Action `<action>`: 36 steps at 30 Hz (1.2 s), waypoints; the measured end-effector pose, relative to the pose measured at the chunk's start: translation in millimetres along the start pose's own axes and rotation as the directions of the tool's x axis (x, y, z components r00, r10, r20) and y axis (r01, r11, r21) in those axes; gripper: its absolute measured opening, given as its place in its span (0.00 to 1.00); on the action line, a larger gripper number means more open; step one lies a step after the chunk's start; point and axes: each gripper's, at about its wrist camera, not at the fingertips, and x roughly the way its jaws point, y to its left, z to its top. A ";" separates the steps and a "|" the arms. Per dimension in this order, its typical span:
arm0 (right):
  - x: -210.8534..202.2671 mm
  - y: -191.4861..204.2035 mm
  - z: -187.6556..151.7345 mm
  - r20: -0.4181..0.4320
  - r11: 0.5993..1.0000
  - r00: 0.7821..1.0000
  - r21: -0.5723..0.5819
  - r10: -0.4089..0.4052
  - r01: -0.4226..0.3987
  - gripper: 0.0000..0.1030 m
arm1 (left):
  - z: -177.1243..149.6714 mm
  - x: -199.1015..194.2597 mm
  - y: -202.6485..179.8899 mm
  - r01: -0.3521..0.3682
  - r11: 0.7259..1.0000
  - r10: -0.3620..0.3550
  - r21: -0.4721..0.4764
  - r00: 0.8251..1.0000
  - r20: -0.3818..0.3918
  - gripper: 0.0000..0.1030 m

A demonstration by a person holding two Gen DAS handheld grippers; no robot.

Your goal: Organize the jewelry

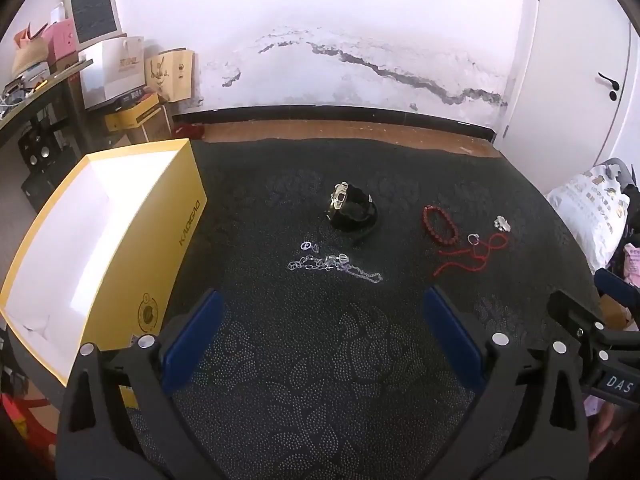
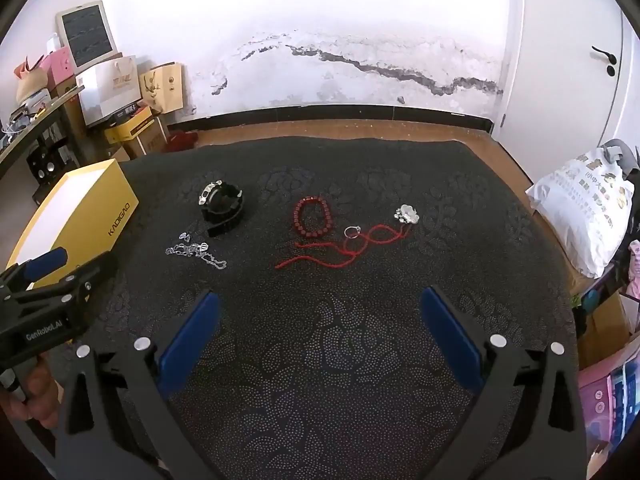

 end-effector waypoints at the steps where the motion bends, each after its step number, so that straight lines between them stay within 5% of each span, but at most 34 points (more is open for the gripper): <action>1: 0.4 -0.5 0.0 0.000 1.000 1.000 0.000 0.000 0.000 0.94 | 0.3 0.2 0.2 -0.001 1.000 0.001 0.000 1.000 0.000 0.94; 36: -0.2 0.7 -0.6 0.003 1.000 1.000 0.002 -0.001 0.001 0.94 | -3.7 -2.9 4.0 -0.006 1.000 0.006 0.016 1.000 0.007 0.94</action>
